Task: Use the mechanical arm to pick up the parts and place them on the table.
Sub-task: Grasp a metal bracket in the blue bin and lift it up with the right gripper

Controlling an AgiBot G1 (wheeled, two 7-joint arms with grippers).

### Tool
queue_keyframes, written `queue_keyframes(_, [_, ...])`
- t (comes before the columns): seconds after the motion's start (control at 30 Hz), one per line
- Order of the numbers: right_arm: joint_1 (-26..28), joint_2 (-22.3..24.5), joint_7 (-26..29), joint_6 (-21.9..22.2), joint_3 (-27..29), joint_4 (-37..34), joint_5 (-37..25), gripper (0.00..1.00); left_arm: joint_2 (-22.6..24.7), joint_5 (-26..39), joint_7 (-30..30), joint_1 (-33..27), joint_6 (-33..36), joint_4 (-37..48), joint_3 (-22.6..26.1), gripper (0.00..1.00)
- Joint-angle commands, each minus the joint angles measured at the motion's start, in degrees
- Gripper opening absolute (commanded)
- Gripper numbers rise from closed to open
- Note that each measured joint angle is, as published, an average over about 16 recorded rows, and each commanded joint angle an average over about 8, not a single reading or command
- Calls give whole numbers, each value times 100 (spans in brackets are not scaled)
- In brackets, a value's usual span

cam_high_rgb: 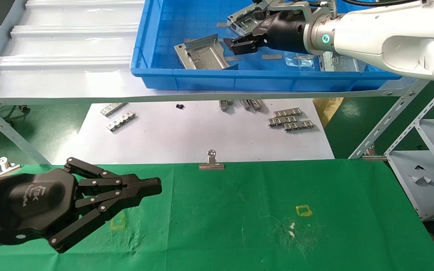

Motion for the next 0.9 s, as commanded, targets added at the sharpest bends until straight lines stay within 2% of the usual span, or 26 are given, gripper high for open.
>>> queue_keyframes(0.03, [99,-127,46,147,-79,-286,-84,0,0,0,0,0,0,0,0,93])
queue_keyframes(0.07, [106,-136,110,147,-133,-282,-100,0,0,0,0,0,0,0,0,100])
queue_keyframes(0.33, [119,-143,767,163,-576,-126,-167,0,0,0,0,0,0,0,0,100])
queue_keyframes(0.57, [57,-132,1312,397,-799,-27,-20,0,0,0,0,0,0,0,0,100])
queue_keyframes(0.9, [-155,-120,1397,892,-997,209,326,0,0,0,0,0,0,0,0,100])
